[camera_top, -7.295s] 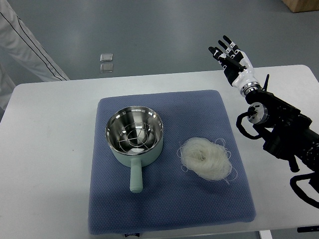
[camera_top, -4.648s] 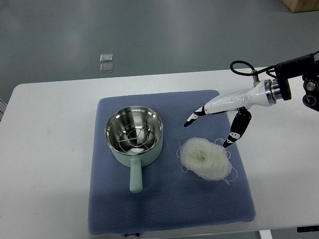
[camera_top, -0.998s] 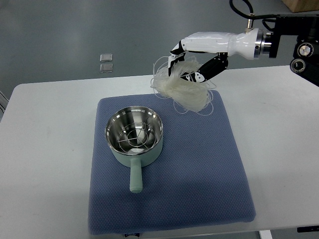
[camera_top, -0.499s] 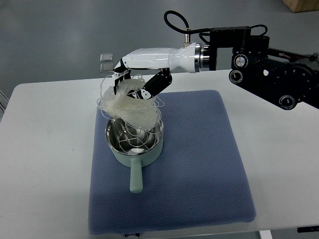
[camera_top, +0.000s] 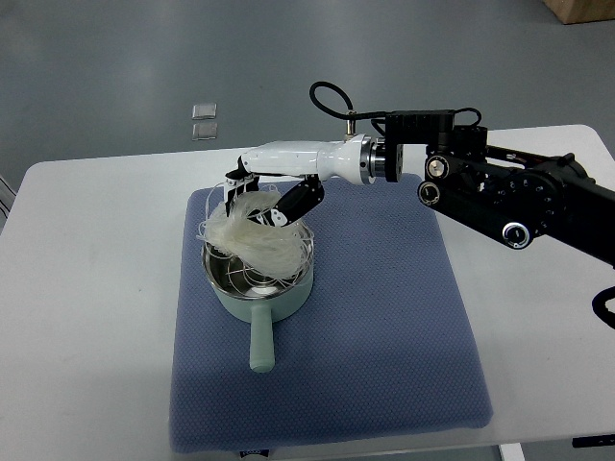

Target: Put vermicelli into pot with right hand

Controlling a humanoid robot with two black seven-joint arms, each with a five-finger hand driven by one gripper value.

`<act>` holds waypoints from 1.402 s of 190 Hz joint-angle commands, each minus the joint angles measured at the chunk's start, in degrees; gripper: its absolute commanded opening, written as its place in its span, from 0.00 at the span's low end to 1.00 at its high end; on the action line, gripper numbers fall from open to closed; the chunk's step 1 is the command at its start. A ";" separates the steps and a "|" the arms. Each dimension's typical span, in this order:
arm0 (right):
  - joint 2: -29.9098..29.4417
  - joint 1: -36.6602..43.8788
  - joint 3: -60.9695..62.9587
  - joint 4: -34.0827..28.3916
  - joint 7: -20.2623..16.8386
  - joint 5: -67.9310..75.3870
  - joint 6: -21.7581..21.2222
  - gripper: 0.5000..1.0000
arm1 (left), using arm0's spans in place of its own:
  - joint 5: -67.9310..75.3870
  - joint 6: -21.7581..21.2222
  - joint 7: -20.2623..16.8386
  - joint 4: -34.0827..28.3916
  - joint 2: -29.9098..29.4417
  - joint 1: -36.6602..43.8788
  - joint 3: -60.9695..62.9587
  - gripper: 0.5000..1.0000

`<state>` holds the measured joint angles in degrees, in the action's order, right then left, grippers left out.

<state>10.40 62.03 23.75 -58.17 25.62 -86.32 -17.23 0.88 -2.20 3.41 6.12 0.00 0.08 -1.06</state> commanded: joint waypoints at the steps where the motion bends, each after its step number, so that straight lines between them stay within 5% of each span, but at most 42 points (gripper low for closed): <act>1: -1.09 -0.95 -0.02 1.04 -0.40 -0.07 0.44 0.00 | 0.00 0.00 0.01 0.03 0.00 0.01 0.00 1.00; 73: -2.14 -2.18 -0.02 2.80 -1.01 -0.51 4.31 0.00 | 0.00 0.00 0.01 0.03 0.00 0.01 0.00 1.00; 102: -2.23 -2.44 -0.02 2.80 -1.01 -0.34 4.40 0.25 | 0.00 0.00 0.01 0.03 0.00 0.01 0.00 1.00; 128: -2.32 -2.71 0.07 2.80 -1.01 -0.16 4.40 0.59 | 0.00 0.00 -0.07 0.03 0.00 0.01 0.00 1.00; 157: -2.32 -3.15 0.07 2.80 -0.93 0.28 4.40 0.71 | 0.00 0.00 0.01 -0.06 0.00 0.01 0.00 1.00; 267: -0.82 -1.39 1.12 2.01 -0.66 0.63 3.43 0.79 | 0.00 0.00 0.01 0.03 0.00 0.01 0.00 1.00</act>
<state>9.17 60.36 24.73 -56.17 24.97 -85.69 -13.90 0.88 -2.20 3.43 6.15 0.00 0.09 -1.05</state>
